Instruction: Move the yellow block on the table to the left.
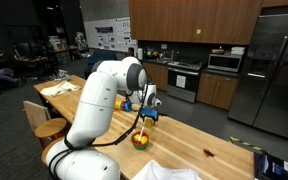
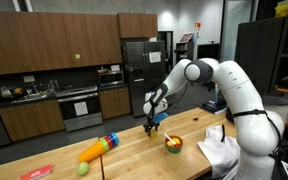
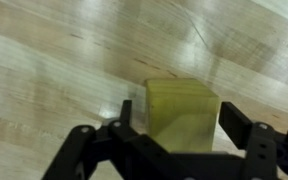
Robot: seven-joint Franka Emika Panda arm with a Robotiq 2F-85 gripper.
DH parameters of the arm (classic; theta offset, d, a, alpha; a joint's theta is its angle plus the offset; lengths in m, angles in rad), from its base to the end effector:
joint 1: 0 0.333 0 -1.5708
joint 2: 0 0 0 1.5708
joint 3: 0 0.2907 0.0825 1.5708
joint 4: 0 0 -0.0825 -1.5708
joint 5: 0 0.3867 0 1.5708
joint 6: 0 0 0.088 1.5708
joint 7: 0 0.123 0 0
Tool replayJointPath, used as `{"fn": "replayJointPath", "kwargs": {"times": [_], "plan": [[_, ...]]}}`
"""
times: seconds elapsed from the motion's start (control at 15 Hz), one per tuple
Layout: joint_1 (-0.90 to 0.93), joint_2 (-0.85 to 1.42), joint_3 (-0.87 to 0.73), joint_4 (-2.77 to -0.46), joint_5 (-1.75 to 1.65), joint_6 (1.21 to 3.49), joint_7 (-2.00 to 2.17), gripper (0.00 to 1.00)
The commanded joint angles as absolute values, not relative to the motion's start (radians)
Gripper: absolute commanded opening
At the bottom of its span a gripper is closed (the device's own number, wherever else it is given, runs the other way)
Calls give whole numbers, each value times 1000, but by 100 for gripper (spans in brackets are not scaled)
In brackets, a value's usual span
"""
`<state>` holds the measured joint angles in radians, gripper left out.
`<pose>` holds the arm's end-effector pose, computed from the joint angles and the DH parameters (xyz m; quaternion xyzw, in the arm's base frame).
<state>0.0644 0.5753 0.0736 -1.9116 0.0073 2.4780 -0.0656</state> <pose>0.6096 0.0847 0.1526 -0.9954 -0.0929 0.0046 0.0221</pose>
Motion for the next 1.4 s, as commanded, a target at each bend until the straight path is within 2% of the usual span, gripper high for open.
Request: {"fn": "replayJointPath", "kwargs": {"times": [0.0, 0.87, 1.33], "plan": [[108, 560, 26, -1914, -61, 2484, -1, 100], [206, 569, 3, -1883, -246, 2470, 37, 100], [263, 575, -35, -1893, -458, 2515, 27, 100]]}}
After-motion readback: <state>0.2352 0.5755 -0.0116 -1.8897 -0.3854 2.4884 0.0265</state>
